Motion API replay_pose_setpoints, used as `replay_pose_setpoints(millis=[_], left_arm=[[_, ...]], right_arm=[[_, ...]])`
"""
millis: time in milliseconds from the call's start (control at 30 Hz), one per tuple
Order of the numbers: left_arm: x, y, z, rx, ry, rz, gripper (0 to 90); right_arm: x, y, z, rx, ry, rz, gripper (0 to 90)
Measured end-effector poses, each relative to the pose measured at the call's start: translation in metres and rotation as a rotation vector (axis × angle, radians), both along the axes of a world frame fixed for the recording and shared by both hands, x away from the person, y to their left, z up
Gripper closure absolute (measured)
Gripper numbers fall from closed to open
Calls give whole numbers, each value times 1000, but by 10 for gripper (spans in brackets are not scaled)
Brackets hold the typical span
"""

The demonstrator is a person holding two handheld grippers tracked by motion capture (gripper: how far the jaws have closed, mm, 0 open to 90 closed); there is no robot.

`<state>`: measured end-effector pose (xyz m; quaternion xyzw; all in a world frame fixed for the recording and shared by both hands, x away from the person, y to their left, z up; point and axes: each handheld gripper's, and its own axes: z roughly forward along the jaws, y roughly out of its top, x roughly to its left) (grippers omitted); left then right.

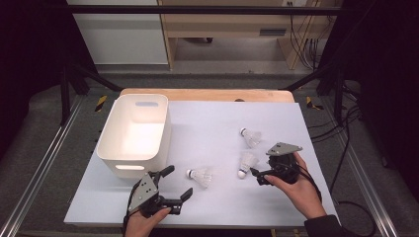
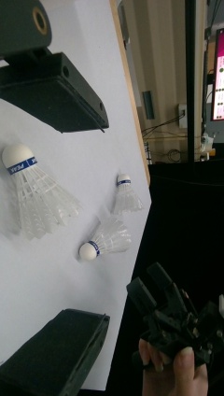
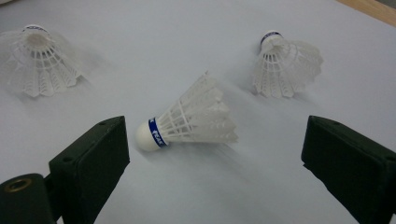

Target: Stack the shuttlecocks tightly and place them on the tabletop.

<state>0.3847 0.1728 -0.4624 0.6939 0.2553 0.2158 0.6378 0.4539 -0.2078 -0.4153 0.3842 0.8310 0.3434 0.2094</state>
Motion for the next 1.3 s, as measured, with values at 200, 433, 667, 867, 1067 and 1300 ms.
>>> replay_pose_setpoints(millis=[200, 433, 667, 867, 1067, 1300], left_arm=[[0, -1, 0, 21, -20, 9, 63], [0, -4, -1, 26, -17, -8, 67], [0, -3, -2, 24, -1, -13, 67], [2, -3, -3, 25, 14, -16, 68], [3, -2, -3, 17, 23, -11, 69], [3, -4, -5, 25, 31, -13, 70]], right_arm=[[20, 12, 4, -68, 15, 42, 93], [45, 21, 2, -58, 106, 88, 171], [60, 26, -12, -69, 200, 129, 304], [55, 22, -14, -38, 236, 163, 442], [42, 11, -17, -11, 248, 184, 524], [27, -4, -21, 28, 258, 186, 589]])
